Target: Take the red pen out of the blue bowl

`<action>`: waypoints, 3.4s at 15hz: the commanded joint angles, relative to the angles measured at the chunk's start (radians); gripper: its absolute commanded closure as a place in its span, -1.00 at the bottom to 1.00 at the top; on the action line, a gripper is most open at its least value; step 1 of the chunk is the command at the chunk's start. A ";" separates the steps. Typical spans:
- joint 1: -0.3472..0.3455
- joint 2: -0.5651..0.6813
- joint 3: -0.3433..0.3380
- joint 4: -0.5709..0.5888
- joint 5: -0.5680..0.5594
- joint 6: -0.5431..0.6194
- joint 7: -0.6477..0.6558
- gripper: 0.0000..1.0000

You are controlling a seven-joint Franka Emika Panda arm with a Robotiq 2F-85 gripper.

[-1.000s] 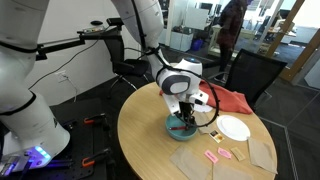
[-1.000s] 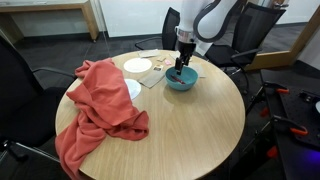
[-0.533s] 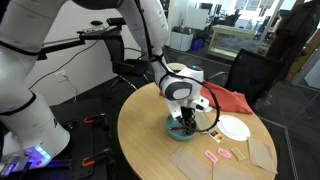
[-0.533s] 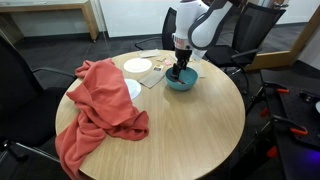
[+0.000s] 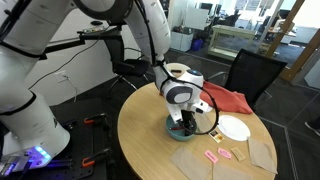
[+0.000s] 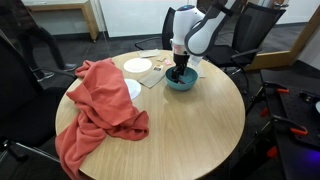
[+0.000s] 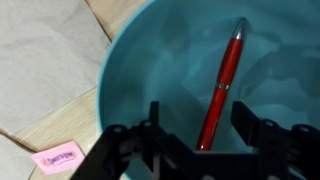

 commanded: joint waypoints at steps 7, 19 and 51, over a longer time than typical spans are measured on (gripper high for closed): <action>0.012 0.011 -0.003 0.023 0.012 -0.010 0.002 1.00; 0.027 -0.270 0.010 -0.195 -0.011 0.057 -0.026 0.93; 0.351 -0.280 0.004 -0.446 -0.258 0.231 -0.018 -0.53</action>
